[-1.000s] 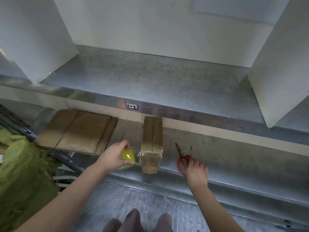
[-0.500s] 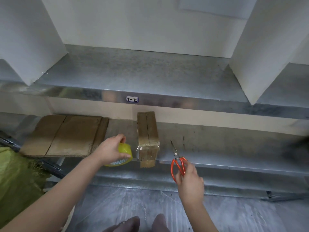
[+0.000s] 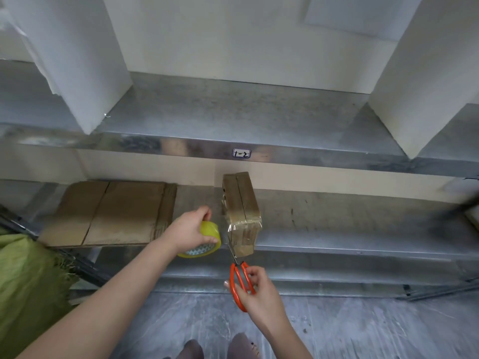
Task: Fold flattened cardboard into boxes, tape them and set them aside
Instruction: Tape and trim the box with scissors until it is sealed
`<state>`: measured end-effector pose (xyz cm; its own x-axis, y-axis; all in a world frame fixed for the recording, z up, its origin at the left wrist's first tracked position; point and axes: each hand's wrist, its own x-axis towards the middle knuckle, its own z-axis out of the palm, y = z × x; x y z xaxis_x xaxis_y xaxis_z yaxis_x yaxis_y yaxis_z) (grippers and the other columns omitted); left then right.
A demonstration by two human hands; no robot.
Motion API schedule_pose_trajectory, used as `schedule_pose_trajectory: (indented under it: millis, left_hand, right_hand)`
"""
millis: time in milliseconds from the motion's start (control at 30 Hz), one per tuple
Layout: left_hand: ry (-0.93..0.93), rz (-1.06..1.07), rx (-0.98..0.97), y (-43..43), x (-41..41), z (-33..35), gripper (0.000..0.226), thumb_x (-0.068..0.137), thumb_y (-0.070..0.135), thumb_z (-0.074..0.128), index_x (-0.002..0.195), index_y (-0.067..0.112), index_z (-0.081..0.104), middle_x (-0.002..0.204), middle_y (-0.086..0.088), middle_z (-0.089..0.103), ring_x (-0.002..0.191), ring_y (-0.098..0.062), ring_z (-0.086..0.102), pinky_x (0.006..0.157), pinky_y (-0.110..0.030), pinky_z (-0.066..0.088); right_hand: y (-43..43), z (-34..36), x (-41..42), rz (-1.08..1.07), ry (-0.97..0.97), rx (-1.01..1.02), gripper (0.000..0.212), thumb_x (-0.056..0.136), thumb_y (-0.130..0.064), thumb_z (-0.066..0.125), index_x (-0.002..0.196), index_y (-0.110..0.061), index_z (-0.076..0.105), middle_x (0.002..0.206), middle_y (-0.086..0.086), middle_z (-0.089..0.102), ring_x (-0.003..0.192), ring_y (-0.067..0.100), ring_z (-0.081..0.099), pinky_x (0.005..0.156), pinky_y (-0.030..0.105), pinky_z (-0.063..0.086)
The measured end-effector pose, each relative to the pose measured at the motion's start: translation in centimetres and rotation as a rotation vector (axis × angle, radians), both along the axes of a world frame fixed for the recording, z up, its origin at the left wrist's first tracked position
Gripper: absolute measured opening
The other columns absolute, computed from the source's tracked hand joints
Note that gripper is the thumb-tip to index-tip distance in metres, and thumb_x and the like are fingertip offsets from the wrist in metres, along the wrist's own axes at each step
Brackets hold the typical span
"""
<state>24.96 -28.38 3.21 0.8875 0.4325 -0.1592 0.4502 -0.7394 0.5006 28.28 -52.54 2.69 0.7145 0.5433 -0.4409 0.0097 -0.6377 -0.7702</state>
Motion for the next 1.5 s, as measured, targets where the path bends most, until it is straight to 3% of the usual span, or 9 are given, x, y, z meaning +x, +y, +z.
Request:
schedule_pose_trajectory:
  millis: [200, 367, 600, 833, 933, 1067, 1233, 1400, 1500]
  left_hand:
    - [0.012, -0.018, 0.007, 0.4, 0.1, 0.0, 0.055, 0.066, 0.05, 0.081, 0.093, 0.024, 0.04, 0.083, 0.005, 0.053, 0.075, -0.015, 0.048, 0.057, -0.03, 0.031]
    - [0.003, -0.021, 0.005, 0.5, 0.2, 0.1, 0.055, 0.066, 0.049, 0.081, 0.093, 0.024, 0.04, 0.084, 0.005, 0.054, 0.076, -0.015, 0.049, 0.057, -0.029, 0.032]
    - [-0.01, -0.037, 0.006, 0.3, 0.2, 0.2, 0.055, 0.067, 0.047, 0.081, 0.097, 0.022, 0.042, 0.088, 0.003, 0.055, 0.078, -0.017, 0.049, 0.062, -0.031, 0.033]
    - [-0.011, -0.058, -0.01, 0.3, 0.3, -0.3, 0.055, 0.067, 0.045, 0.082, 0.095, 0.025, 0.039, 0.093, 0.004, 0.055, 0.082, -0.017, 0.05, 0.067, -0.032, 0.038]
    - [-0.001, -0.06, -0.013, 0.3, 0.3, -0.4, 0.055, 0.067, 0.045, 0.082, 0.095, 0.025, 0.039, 0.093, 0.005, 0.055, 0.082, -0.017, 0.05, 0.069, -0.033, 0.04]
    - [0.007, -0.064, -0.005, 0.1, 0.3, -0.5, 0.055, 0.068, 0.045, 0.081, 0.096, 0.025, 0.038, 0.091, 0.005, 0.053, 0.08, -0.015, 0.048, 0.064, -0.031, 0.035]
    - [0.001, -0.043, 0.005, 0.2, 0.4, -0.2, 0.054, 0.069, 0.046, 0.081, 0.096, 0.023, 0.04, 0.09, 0.005, 0.053, 0.081, -0.016, 0.048, 0.063, -0.03, 0.032]
    - [-0.001, -0.008, 0.008, 0.4, 0.2, -0.4, 0.054, 0.069, 0.047, 0.08, 0.097, 0.024, 0.04, 0.094, 0.003, 0.055, 0.084, -0.018, 0.05, 0.064, -0.031, 0.034]
    - [0.007, 0.013, 0.015, 0.2, 0.3, -0.4, 0.054, 0.069, 0.047, 0.08, 0.098, 0.022, 0.041, 0.094, 0.002, 0.056, 0.084, -0.018, 0.051, 0.062, -0.03, 0.033]
  right_hand:
    - [1.4, 0.4, 0.4, -0.008, 0.111, 0.084, 0.042, 0.075, -0.058, 0.073, 0.098, -0.028, 0.057, 0.072, -0.012, 0.061, 0.064, -0.005, 0.059, 0.06, 0.012, 0.041]
    - [2.2, 0.4, 1.1, -0.025, 0.157, 0.076, 0.04, 0.079, -0.058, 0.068, 0.1, -0.026, 0.058, 0.076, -0.011, 0.058, 0.066, 0.001, 0.057, 0.061, 0.015, 0.042]
    - [2.5, -0.9, 1.7, -0.045, 0.128, 0.073, 0.016, 0.091, -0.042, 0.063, 0.093, -0.026, 0.062, 0.075, -0.005, 0.06, 0.066, 0.005, 0.056, 0.06, 0.019, 0.043]
    - [2.5, -1.4, 2.3, -0.048, 0.13, 0.12, 0.013, 0.089, -0.035, 0.067, 0.091, -0.022, 0.065, 0.072, -0.001, 0.061, 0.057, 0.005, 0.057, 0.053, 0.022, 0.05]
    - [2.6, -1.4, 2.6, -0.029, 0.099, 0.078, 0.018, 0.086, -0.042, 0.069, 0.089, -0.025, 0.065, 0.074, -0.002, 0.065, 0.058, 0.005, 0.059, 0.057, 0.029, 0.052]
    - [2.7, -1.3, 3.0, 0.043, 0.011, -0.028, 0.044, 0.071, -0.07, 0.068, 0.09, -0.031, 0.057, 0.078, -0.012, 0.068, 0.069, 0.001, 0.062, 0.06, 0.018, 0.043]
    - [1.7, -3.1, 4.1, 0.168, -0.123, -0.084, 0.068, 0.056, -0.084, 0.061, 0.104, -0.038, 0.046, 0.108, -0.017, 0.058, 0.101, 0.004, 0.057, 0.086, 0.03, 0.049]
    - [-1.3, -3.2, 6.4, 0.28, -0.56, -0.215, 0.059, 0.07, -0.072, 0.054, 0.121, -0.046, 0.042, 0.118, -0.026, 0.048, 0.115, -0.001, 0.045, 0.085, 0.034, 0.034]
    - [-3.3, -3.8, 9.2, 0.294, -0.783, -0.269, 0.051, 0.073, -0.068, 0.051, 0.118, -0.043, 0.049, 0.113, -0.022, 0.053, 0.111, 0.005, 0.052, 0.077, 0.033, 0.029]
